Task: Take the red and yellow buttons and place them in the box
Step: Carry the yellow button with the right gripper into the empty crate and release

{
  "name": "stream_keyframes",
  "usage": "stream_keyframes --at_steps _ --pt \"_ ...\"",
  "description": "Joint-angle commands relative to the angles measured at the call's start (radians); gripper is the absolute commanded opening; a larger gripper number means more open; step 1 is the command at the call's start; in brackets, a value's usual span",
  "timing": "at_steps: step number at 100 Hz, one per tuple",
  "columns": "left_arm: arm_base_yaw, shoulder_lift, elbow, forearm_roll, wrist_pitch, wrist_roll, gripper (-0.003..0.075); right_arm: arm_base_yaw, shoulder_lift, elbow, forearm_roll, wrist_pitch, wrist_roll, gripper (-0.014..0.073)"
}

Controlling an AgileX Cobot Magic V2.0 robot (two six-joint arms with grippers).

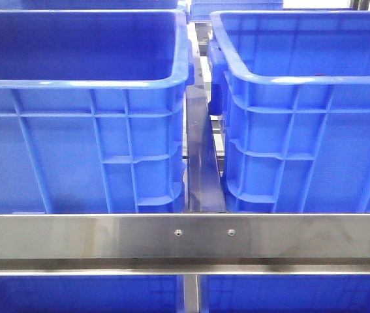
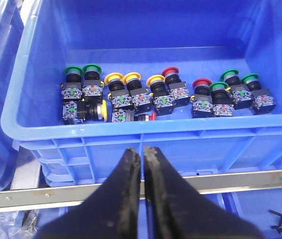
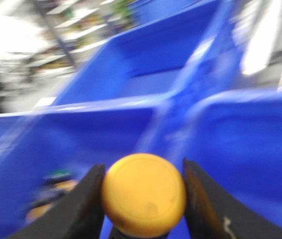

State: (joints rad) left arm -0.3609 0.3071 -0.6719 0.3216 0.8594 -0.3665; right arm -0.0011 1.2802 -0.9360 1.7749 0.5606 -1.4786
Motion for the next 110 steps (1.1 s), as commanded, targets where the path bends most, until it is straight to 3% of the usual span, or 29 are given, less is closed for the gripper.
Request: stream_keyframes --at_steps 1,22,44,83,110 --pt "0.003 0.01 -0.022 0.013 -0.08 -0.001 -0.0019 -0.009 -0.026 -0.051 0.143 -0.149 -0.114 0.0178" --pt "0.003 0.01 -0.022 0.013 -0.08 -0.001 -0.0019 -0.009 0.039 -0.091 0.143 -0.447 -0.237 0.0178" --pt "0.003 0.01 -0.022 0.013 -0.08 -0.001 -0.0019 -0.015 0.189 -0.178 0.143 -0.561 -0.304 0.0178" --pt "0.003 0.01 -0.022 0.013 -0.08 -0.001 -0.0019 -0.137 0.402 -0.265 0.143 -0.473 -0.303 0.0178" --pt "0.003 0.01 -0.022 0.013 -0.08 -0.001 -0.0019 -0.149 0.501 -0.295 0.143 -0.449 -0.304 0.0178"
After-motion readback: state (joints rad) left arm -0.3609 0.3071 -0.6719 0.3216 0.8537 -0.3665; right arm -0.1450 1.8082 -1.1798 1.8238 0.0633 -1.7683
